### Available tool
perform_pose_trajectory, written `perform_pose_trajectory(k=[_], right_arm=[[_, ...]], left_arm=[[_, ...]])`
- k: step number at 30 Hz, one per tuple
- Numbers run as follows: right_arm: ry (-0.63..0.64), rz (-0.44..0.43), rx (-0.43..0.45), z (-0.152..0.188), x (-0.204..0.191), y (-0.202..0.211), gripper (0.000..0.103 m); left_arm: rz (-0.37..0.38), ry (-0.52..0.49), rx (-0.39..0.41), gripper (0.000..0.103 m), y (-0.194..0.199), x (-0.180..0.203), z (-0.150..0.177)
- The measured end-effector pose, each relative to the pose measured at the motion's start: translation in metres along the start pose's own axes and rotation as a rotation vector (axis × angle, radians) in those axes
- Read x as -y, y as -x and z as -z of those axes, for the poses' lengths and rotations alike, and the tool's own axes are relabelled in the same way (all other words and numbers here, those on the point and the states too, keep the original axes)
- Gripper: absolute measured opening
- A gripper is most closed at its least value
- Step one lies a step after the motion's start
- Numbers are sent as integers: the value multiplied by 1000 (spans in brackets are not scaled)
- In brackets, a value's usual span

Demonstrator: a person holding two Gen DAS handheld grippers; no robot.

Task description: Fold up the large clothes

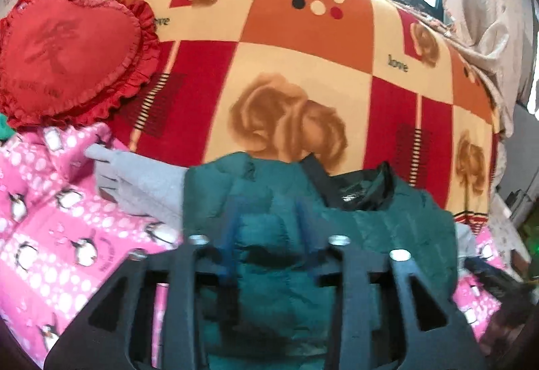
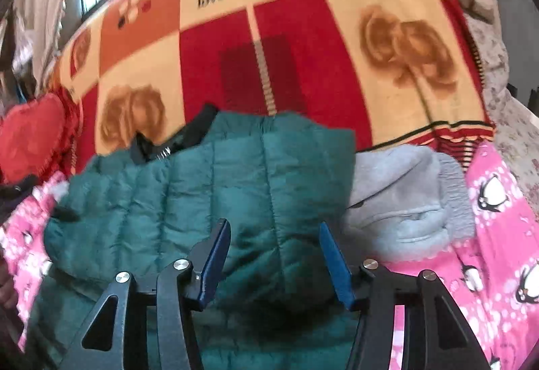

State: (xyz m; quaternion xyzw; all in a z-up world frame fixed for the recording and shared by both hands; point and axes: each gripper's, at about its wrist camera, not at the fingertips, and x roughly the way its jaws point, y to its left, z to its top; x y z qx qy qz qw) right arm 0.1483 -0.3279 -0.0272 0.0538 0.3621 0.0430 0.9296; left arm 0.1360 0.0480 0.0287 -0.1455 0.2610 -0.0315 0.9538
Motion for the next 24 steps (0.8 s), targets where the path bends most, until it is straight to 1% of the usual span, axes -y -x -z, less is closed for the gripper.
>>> perform_pose_trajectory(k=[2, 3, 4, 6, 7, 9, 10, 12, 14, 15, 16, 18, 21, 24], right_arm=[[-29, -23, -54, 1, 1, -21, 46], [-53, -27, -82, 3, 3, -34, 46], [-64, -35, -107, 6, 5, -43, 46], [-68, -46, -153, 10, 5, -58, 46], [-66, -48, -159, 10, 5, -60, 46], [-58, -38, -168, 4, 4, -58, 46], [-58, -27, -153, 0, 3, -54, 46], [-65, -6, -31, -15, 4, -38, 46], [-81, 2, 38, -23, 4, -32, 46], [-96, 7, 60, -28, 6, -36, 46], [-107, 6, 61, -30, 9, -41, 46], [-127, -15, 25, -32, 16, -65, 46], [-86, -21, -35, -25, 18, -92, 46], [-84, -28, -36, -23, 19, -95, 47]], left_arm=[[49, -6, -82, 41, -19, 6, 8], [68, -19, -157, 41, -37, 9, 16], [58, -39, -203, 41, -49, 12, 22], [-24, -82, -288, 41, -75, 12, 39], [-40, -80, -303, 41, -80, 10, 42], [-49, -54, -306, 41, -83, 4, 42], [-50, -51, -306, 41, -83, 3, 42], [-53, -48, -302, 41, -83, 1, 41], [-55, -48, -301, 41, -83, 1, 41], [-60, -54, -300, 41, -83, 1, 41], [-63, -61, -300, 41, -83, 2, 40], [-75, -82, -301, 41, -84, 3, 41], [-79, -91, -308, 41, -86, 4, 44], [-88, -97, -316, 41, -90, 5, 45]])
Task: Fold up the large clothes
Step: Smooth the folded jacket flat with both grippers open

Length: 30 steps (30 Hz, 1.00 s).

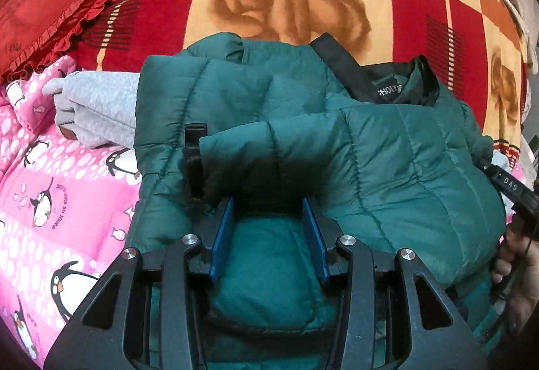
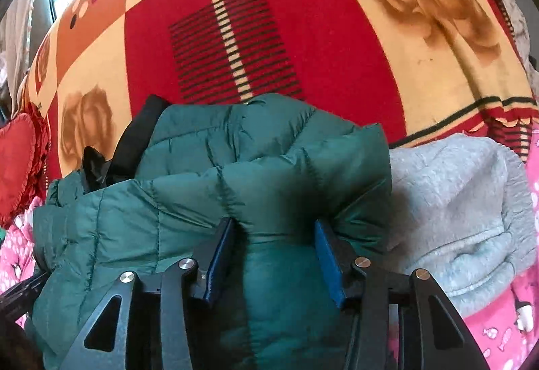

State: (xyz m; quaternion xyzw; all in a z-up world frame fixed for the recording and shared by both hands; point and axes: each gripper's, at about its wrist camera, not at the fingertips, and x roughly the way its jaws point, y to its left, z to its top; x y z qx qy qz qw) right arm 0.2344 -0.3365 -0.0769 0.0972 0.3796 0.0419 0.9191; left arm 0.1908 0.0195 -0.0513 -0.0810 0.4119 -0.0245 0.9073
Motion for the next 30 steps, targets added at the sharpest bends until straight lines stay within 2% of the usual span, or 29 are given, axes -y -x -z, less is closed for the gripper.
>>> perform_pose_trajectory(k=[5, 8, 11, 13, 16, 18, 20, 21, 28, 30], right_arm=[[10, 6, -12, -3, -3, 2, 49], [38, 42, 28, -12, -20, 24, 49], [92, -21, 76, -14, -54, 48, 49], [138, -86, 54, -8, -82, 51, 50], [194, -116, -10, 8, -105, 33, 50], [240, -60, -55, 25, -113, 13, 52], [247, -55, -64, 31, -112, 5, 53], [232, -62, -65, 29, -109, 4, 58], [221, -77, -74, 25, -104, -2, 69], [225, -73, -75, 26, -106, -2, 73]], left_arm=[[9, 5, -7, 41, -2, -2, -1], [44, 35, -5, 41, 1, -7, -1], [48, 38, -6, 41, 2, -8, -2], [42, 32, -5, 43, 2, -6, -1], [54, 23, -3, 49, 3, -4, -1], [64, 14, -2, 57, 3, -2, -2], [79, -5, -4, 64, 2, 1, -2], [81, -12, -6, 67, 1, 3, -3], [104, -4, -8, 74, -1, 4, -4], [125, -2, -9, 80, -1, 3, -4]])
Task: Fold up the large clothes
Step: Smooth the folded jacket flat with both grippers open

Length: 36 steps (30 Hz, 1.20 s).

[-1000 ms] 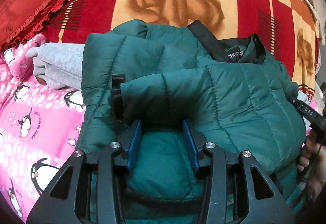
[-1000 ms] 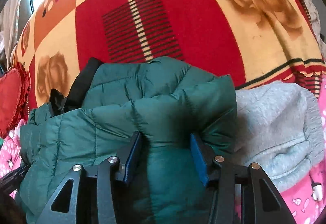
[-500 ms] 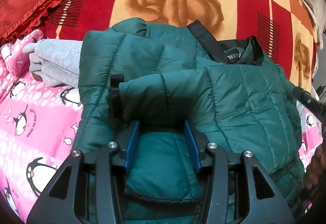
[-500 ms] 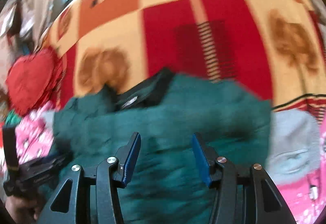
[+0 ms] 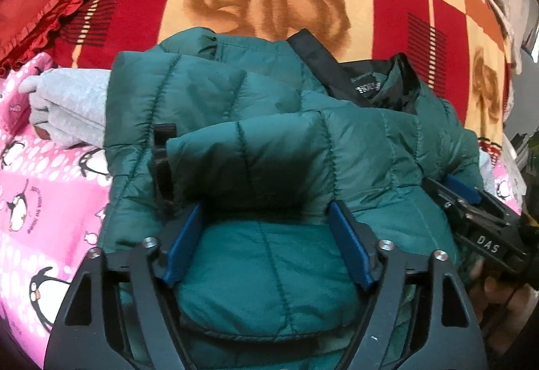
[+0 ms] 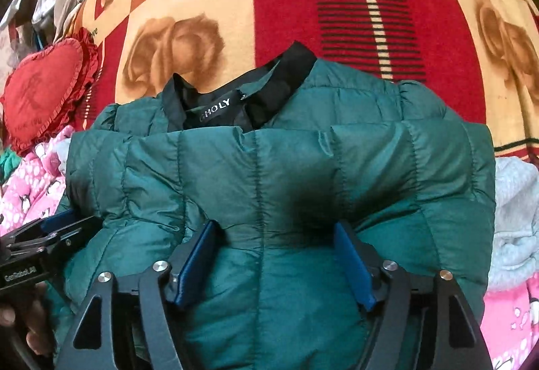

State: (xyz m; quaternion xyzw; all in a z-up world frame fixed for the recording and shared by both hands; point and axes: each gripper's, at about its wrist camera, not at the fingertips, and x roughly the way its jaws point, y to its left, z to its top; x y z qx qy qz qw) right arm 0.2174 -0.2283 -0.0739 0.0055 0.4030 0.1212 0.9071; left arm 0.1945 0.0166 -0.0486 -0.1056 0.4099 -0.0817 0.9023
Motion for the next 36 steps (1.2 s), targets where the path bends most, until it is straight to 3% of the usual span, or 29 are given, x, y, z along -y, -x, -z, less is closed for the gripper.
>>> perform_pose_trajectory(k=[10, 16, 19, 21, 25, 31, 36], right_arm=[[-13, -11, 2, 0, -2, 7, 79], [-30, 30, 78, 0, -7, 47, 79], [-38, 37, 17, 9, -9, 49, 79], [-33, 23, -42, 19, -9, 40, 81], [-39, -5, -67, 27, -4, 29, 83], [-33, 16, -13, 23, -2, 64, 82], [-26, 49, -14, 49, 4, 114, 82]], left_arm=[[-32, -33, 2, 80, 0, 9, -1], [-4, -45, 61, 80, 30, 17, -3], [17, -72, 29, 80, 27, 24, 1], [-8, -105, -19, 80, 16, 27, 6], [-44, -130, -36, 80, 11, 28, 8], [-23, -75, -21, 80, 31, 14, 2], [-13, -42, -6, 80, 64, -2, 9]])
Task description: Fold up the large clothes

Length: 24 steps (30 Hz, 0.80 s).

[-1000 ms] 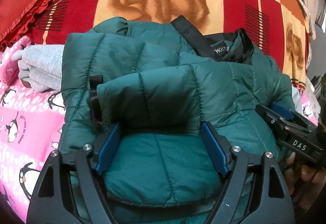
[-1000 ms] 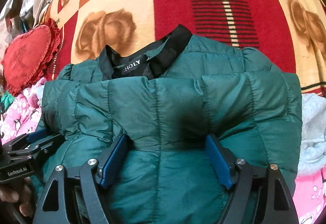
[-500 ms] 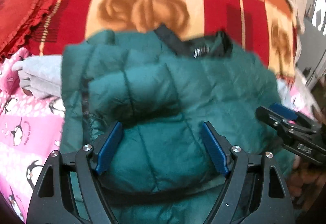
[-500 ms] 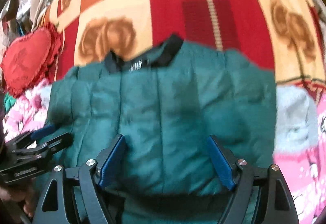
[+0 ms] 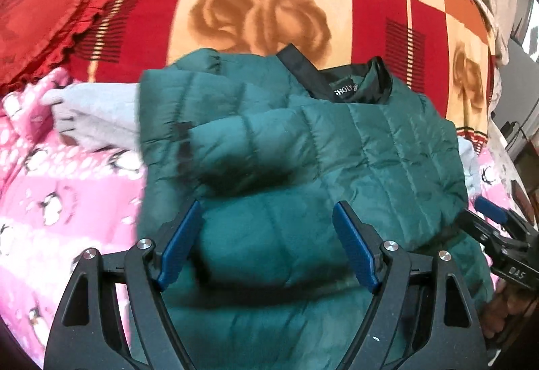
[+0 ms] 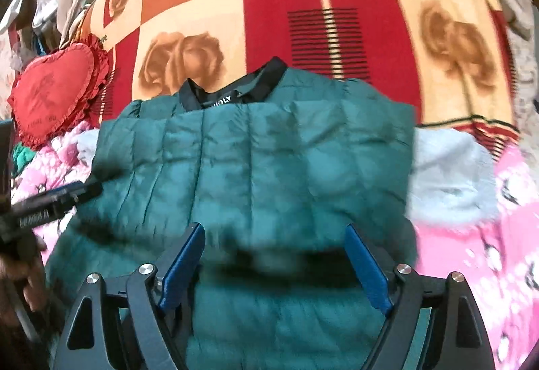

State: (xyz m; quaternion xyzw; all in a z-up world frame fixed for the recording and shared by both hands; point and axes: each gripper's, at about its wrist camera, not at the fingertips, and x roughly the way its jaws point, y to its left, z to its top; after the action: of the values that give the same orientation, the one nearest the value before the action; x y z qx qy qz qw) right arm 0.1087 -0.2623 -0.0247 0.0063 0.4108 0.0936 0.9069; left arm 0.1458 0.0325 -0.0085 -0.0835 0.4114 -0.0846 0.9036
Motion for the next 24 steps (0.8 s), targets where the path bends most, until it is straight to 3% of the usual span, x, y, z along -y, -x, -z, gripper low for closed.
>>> perform_pose_trajectory(k=[6, 13, 20, 24], right_arm=[[3, 29, 10, 59, 30, 62, 82], [-84, 1, -38, 134, 79, 108, 82], [-210, -101, -156, 194, 113, 94, 84], [-202, -146, -129, 199, 115, 95, 90]], left_arm=[[-41, -24, 32, 80, 53, -25, 38], [-40, 50, 42, 80, 110, -63, 102], [-50, 43, -5, 80, 112, -78, 157], [-29, 78, -52, 80, 105, -83, 173]])
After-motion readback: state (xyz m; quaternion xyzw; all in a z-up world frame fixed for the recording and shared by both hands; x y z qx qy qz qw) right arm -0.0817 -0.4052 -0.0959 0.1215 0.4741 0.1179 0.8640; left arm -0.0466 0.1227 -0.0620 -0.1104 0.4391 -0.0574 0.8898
